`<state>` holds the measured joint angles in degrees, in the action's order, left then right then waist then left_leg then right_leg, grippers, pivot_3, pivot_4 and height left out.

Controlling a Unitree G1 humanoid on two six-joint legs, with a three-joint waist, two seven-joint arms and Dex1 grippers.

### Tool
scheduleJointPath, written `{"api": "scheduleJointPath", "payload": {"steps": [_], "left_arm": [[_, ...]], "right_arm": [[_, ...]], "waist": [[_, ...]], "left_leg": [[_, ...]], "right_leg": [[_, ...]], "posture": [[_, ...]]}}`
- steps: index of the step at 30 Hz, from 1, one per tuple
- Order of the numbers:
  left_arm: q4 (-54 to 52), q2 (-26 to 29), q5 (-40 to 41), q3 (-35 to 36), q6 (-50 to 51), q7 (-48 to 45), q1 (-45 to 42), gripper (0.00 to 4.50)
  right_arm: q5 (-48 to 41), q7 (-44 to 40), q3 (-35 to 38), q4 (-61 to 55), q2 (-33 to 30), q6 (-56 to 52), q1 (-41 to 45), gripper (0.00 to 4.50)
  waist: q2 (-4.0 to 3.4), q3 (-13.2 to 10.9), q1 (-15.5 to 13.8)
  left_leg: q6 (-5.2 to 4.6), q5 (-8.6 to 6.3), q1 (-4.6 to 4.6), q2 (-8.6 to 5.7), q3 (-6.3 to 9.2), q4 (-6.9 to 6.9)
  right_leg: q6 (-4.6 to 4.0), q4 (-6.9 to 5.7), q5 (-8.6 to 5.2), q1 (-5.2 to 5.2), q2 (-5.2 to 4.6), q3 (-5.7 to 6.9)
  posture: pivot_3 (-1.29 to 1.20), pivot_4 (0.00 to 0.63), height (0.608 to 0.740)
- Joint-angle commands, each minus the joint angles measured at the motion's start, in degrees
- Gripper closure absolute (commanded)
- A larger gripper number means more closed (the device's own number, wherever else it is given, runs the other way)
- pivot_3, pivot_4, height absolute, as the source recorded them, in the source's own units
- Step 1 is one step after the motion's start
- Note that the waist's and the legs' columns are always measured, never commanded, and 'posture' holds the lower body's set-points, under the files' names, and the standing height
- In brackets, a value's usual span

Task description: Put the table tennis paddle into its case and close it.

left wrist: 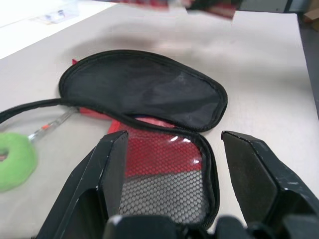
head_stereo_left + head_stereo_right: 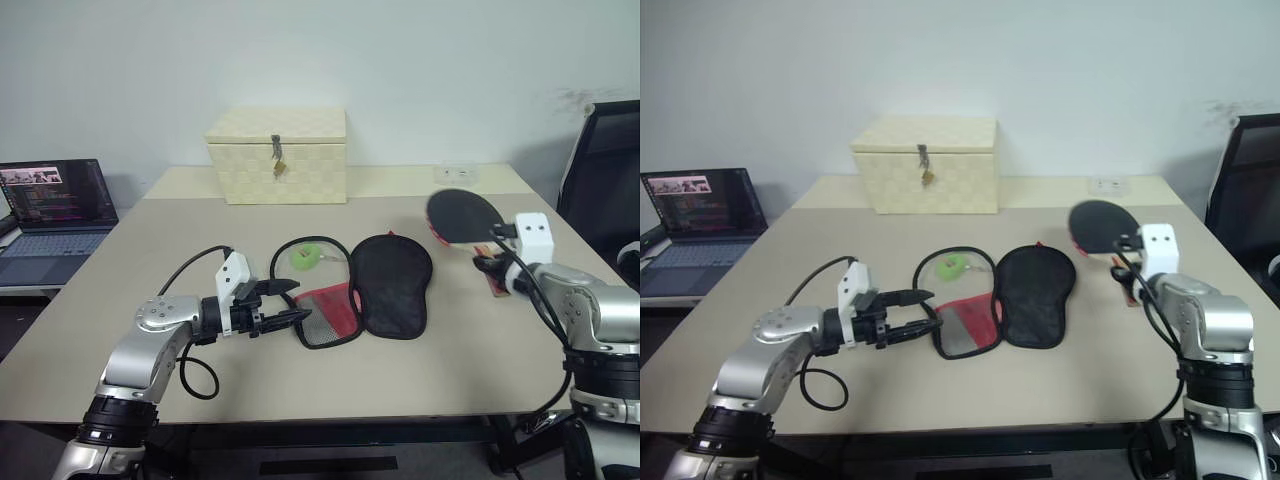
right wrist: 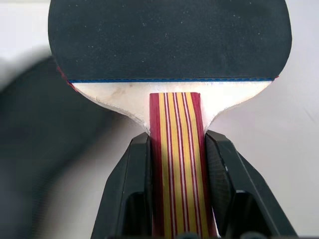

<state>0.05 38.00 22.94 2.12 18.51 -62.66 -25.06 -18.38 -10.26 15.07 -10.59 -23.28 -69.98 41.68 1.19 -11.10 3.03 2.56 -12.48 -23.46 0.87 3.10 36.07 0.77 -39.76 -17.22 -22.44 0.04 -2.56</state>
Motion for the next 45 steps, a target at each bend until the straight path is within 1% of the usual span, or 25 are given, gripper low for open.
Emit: {"api": "scheduleJointPath", "payload": {"steps": [1, 5, 8, 11, 17, 21, 29, 31, 32, 33, 35, 38, 39, 41, 43, 45], "left_arm": [[-2.04, 0.55, 1.04, 1.87, -0.26, 0.74, -0.34, 1.25], [-1.81, 0.59, 0.99, 1.72, -0.44, 0.96, -0.61, 1.25], [-1.81, 0.65, 0.95, 1.69, -0.49, 0.99, -0.74, 1.25], [-1.99, 0.96, 0.88, 1.84, -0.57, 0.89, -0.64, 1.25], [-2.46, 1.31, 0.86, 2.03, -0.54, 0.98, -0.30, 1.25], [-2.67, 1.67, 0.93, 2.21, -0.50, 1.01, -0.12, 1.25], [-2.50, 1.75, 0.87, 2.20, -0.60, 1.03, -0.11, 1.25], [-2.41, 1.67, 0.79, 2.15, -0.67, 1.11, -0.05, 1.25], [-2.42, 1.64, 0.76, 2.14, -0.67, 1.19, 0.03, 1.25], [-2.39, 1.60, 0.73, 2.16, -0.53, 1.39, 0.09, 1.25], [-2.33, 1.53, 0.67, 2.20, -0.36, 1.74, 0.17, 1.25], [-2.29, 1.56, 0.56, 2.21, -0.11, 2.34, 0.53, 1.25], [-2.30, 1.57, 0.52, 2.30, 0.02, 2.75, 0.78, 1.25], [-1.85, 1.39, 0.44, 2.87, 0.17, 4.00, 1.19, 1.25], [-0.39, 1.30, -0.24, 3.25, -0.31, 5.40, 1.23, 1.25], [2.14, 1.59, -2.70, 2.68, -1.84, 7.16, 0.84, 1.25]], "right_arm": [[-1.53, 5.63, -0.19, -9.40, 9.87, -6.27, -0.44, 3.42], [1.04, 10.54, -1.75, -9.63, 18.29, -5.57, -2.39, 3.42], [2.28, 12.21, -3.40, -7.75, 21.29, -3.17, -3.40, 3.42], [3.77, 12.81, -4.78, -3.53, 22.35, 0.72, -4.24, 3.42], [5.35, 13.58, -5.20, 2.28, 22.51, 5.74, -4.40, 3.42], [6.78, 14.18, -5.81, 4.38, 22.35, 8.11, -4.70, 3.42], [8.04, 14.82, -7.21, 4.28, 23.07, 8.78, -5.52, 3.42], [8.30, 15.03, -7.45, 3.46, 23.28, 8.43, -5.73, 2.70], [8.41, 15.07, -7.68, 2.84, 23.28, 8.18, -5.86, 2.53], [8.44, 15.04, -8.03, 1.87, 23.24, 7.73, -5.98, 2.12], [8.34, 14.73, -8.89, -0.56, 23.00, 6.59, -6.19, 1.52], [7.60, 13.81, -10.11, -5.49, 22.40, 3.59, -6.37, 0.44], [6.20, 12.25, -10.44, -8.25, 21.93, 2.34, -6.19, 0.16], [2.95, 7.01, -11.68, -13.58, 18.39, -0.23, -5.61, 0.16], [-1.15, 1.08, -11.16, -16.97, 14.19, -1.92, -4.90, 0.16], [-5.18, -4.89, -10.24, -18.84, 9.39, -2.80, -4.24, 0.16]], "waist": [[0.01, 0.01, 0.00], [0.00, 0.00, -0.26], [0.01, 0.00, -0.75], [0.01, 0.01, -0.77], [0.01, 0.01, -0.63], [0.01, 0.01, -0.58], [0.01, 0.01, -0.55], [0.01, 0.01, -0.53], [0.02, 0.01, -0.51], [0.02, 0.01, -0.50], [0.02, 0.01, -0.48], [0.01, 0.01, -0.48], [0.02, 0.01, -0.48], [0.01, 0.01, -0.49], [0.03, 0.02, -0.49], [0.04, 0.03, -0.49]], "left_leg": [[0.00, 0.00, 0.00, 0.01, 0.02, 0.01], [0.00, 0.00, 0.00, -0.06, -0.01, 0.02], [0.00, 0.01, -0.10, -0.17, -0.01, 0.05], [0.00, 0.01, -0.12, -0.16, -0.06, 0.04], [0.00, 0.01, -0.24, -0.06, -0.11, 0.02], [0.01, 0.01, -0.51, -0.06, -0.19, 0.03], [0.01, 0.01, -0.52, -0.07, -0.19, 0.02], [0.01, 0.01, -0.52, -0.06, -0.19, 0.02], [0.01, 0.01, -0.52, -0.06, -0.19, 0.02], [0.01, 0.01, -0.52, -0.06, -0.19, 0.02], [0.01, 0.01, -0.52, -0.06, -0.19, 0.02], [0.01, 0.01, -0.52, -0.05, -0.18, 0.03], [0.01, 0.01, -0.51, -0.05, -0.17, 0.03], [0.01, 0.01, -0.52, -0.04, -0.16, 0.03], [0.00, 0.01, -0.52, -0.04, -0.13, 0.04], [0.00, 0.01, -0.52, -0.06, -0.11, 0.04]], "right_leg": [[0.00, -0.01, 0.00, 0.01, 0.00, 0.00], [0.00, -0.08, 0.00, -0.01, -0.04, 0.01], [0.02, -0.06, 0.00, -0.07, -0.05, 0.05], [0.02, -0.06, 0.01, -0.13, -0.05, 0.07], [-0.01, -0.18, 0.00, -0.36, -0.04, 0.05], [-0.01, -0.25, 0.01, -0.70, -0.05, -0.01], [-0.01, -0.25, 0.01, -0.71, -0.05, 0.00], [-0.01, -0.25, 0.01, -0.71, -0.05, 0.00], [-0.01, -0.25, 0.01, -0.71, -0.05, 0.00], [-0.02, -0.25, 0.01, -0.71, -0.05, 0.00], [-0.02, -0.25, 0.01, -0.71, -0.05, 0.00], [-0.01, -0.26, 0.01, -0.71, -0.05, 0.00], [-0.01, -0.26, 0.01, -0.71, -0.05, 0.00], [-0.01, -0.26, 0.01, -0.71, -0.05, 0.01], [-0.01, -0.24, 0.01, -0.71, -0.05, 0.00], [-0.01, -0.24, 0.01, -0.70, -0.05, 0.03]], "posture": [[0.00, 0.150, 0.740], [0.00, 0.150, 0.740], [0.00, 0.150, 0.740], [0.00, 0.150, 0.740], [0.00, 0.150, 0.740], [0.00, 0.150, 0.740], [0.00, 0.150, 0.740], [0.00, 0.150, 0.740], [0.00, 0.150, 0.740], [0.00, 0.150, 0.740], [0.00, 0.150, 0.740], [0.00, 0.150, 0.740], [0.00, 0.150, 0.740], [0.00, 0.150, 0.740], [0.00, 0.150, 0.740], [0.00, 0.150, 0.740]]}}
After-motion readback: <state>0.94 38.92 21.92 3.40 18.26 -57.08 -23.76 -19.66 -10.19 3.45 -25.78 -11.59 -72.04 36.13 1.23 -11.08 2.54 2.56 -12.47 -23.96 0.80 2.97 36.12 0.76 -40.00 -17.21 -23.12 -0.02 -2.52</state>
